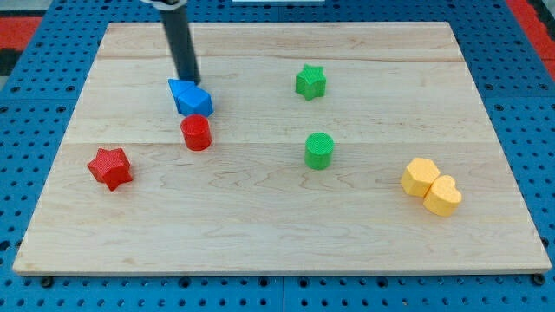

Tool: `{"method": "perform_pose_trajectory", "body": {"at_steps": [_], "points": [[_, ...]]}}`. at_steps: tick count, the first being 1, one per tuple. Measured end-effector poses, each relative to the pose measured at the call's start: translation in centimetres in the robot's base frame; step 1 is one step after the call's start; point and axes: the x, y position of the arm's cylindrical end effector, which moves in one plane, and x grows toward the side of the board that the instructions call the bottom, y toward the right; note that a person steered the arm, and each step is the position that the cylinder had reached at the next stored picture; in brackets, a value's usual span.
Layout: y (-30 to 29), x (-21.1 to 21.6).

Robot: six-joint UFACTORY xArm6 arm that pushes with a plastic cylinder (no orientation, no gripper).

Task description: Push the cube above the red star

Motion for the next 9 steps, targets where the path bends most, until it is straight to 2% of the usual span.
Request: {"method": "perform_pose_trajectory", "body": {"at_steps": [1, 2, 3, 4, 5, 6, 7, 8, 9], "points": [[6.2, 2.5], [6.3, 7.6], [4.5, 5.0], [0.3, 2.4], [-2.1, 1.4], [0.5, 3.6], [-1.1, 7.2], [-0.8, 9.2], [-1.1, 9.4]]}}
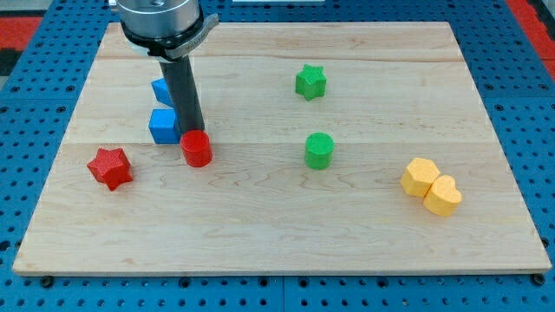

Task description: Push the cube above the red star

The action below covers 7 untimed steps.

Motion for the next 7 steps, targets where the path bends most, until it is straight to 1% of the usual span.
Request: {"method": "perform_pose_trajectory", "body": {"at_steps": [1, 2, 3, 4, 5, 6, 7], "points": [[-2.9, 0.1], [-7.5, 0.0], [-5.3, 0.6], [2.2, -1.2], [2.0, -4.9], [-0.5, -7.0], [-1.5, -8.1]]}}
